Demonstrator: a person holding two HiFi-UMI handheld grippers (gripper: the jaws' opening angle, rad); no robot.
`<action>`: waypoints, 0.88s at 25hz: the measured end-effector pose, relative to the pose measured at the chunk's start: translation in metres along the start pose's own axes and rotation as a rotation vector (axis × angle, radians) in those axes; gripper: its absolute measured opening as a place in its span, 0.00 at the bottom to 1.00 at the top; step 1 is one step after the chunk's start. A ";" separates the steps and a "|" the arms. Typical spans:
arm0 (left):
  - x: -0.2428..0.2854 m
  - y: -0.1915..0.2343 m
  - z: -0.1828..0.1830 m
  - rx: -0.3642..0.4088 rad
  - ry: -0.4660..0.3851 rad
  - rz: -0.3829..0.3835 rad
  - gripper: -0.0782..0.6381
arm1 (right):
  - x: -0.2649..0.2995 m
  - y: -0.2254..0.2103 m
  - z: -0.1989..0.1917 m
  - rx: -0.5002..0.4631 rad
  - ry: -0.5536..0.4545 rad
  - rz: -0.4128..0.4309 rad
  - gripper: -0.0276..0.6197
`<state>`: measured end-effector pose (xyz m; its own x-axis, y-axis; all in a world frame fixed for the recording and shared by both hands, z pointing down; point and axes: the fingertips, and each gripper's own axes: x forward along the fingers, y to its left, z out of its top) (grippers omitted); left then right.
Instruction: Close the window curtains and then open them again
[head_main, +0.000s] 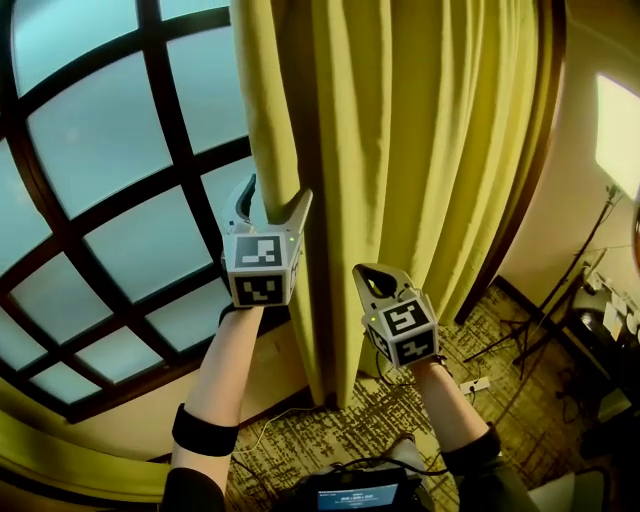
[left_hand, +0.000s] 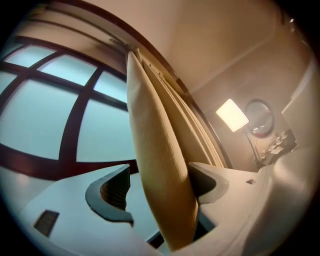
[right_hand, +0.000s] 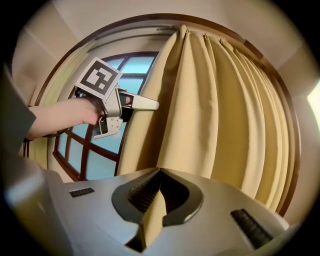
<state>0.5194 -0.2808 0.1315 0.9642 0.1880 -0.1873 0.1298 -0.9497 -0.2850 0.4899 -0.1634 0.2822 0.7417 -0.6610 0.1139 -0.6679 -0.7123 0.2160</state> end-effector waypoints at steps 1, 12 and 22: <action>0.005 0.000 0.010 0.025 -0.008 -0.005 0.62 | 0.004 -0.007 0.013 -0.014 -0.027 -0.012 0.07; 0.055 -0.041 0.014 0.267 -0.012 -0.099 0.14 | 0.039 -0.085 0.052 -0.050 -0.114 -0.081 0.07; 0.115 -0.115 0.028 0.468 -0.004 -0.253 0.12 | 0.033 -0.140 0.075 -0.071 -0.155 -0.111 0.07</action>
<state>0.6093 -0.1429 0.1166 0.9151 0.3984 -0.0619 0.2400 -0.6618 -0.7103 0.6037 -0.1034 0.1832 0.7883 -0.6120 -0.0638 -0.5728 -0.7677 0.2872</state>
